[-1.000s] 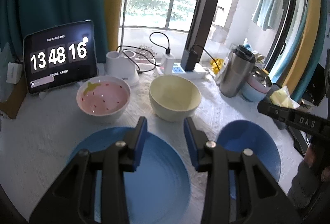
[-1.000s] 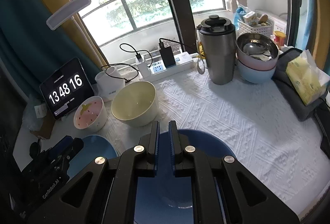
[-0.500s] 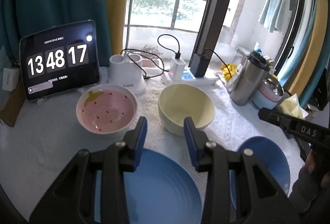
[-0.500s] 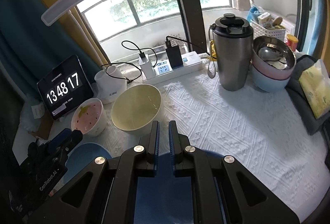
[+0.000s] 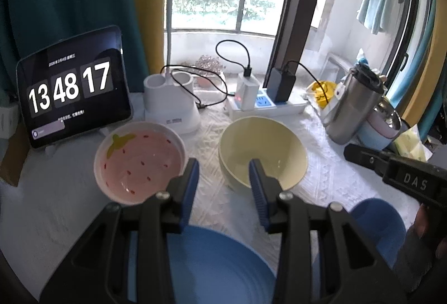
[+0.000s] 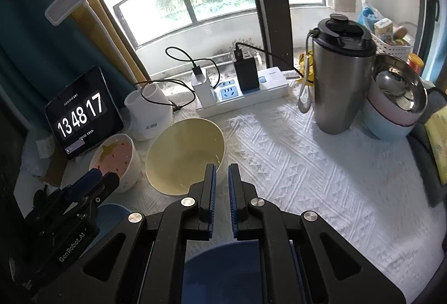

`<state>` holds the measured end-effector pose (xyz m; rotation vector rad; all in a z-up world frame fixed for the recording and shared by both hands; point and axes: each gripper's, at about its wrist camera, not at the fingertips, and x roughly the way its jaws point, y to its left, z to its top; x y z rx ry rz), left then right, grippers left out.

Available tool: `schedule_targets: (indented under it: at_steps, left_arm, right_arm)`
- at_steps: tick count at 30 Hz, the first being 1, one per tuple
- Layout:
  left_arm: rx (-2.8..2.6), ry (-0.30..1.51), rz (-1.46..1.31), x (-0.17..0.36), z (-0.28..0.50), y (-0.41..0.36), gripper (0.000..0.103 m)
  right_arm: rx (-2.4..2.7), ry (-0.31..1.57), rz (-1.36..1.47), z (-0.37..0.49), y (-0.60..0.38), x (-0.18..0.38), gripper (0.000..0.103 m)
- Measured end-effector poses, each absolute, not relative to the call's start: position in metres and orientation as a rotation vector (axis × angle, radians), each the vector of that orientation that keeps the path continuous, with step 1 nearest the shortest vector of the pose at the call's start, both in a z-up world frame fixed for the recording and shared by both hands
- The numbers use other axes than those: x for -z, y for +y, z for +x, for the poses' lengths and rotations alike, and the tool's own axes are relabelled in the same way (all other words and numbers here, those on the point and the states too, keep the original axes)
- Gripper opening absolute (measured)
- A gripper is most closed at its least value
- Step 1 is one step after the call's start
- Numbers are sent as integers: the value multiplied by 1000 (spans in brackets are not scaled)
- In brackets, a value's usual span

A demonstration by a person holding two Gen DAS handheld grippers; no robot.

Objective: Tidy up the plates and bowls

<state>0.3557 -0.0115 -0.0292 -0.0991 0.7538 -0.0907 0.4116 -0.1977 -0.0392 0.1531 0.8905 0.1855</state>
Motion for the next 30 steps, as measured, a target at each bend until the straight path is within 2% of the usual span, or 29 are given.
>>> schedule_targets:
  at_steps: [25,28,30]
  left_arm:
    - [79,841,-101,60,395,-19,42]
    - [80,854,-98,63,398,-20,43]
    - [84,865,-99,66,401,-21,43]
  right_arm:
    - [-212,988,181,456,-193,74,10]
    - [-216,1005,197,459,-194,79,14]
    - [-217,1011,208,461,-195,81,24]
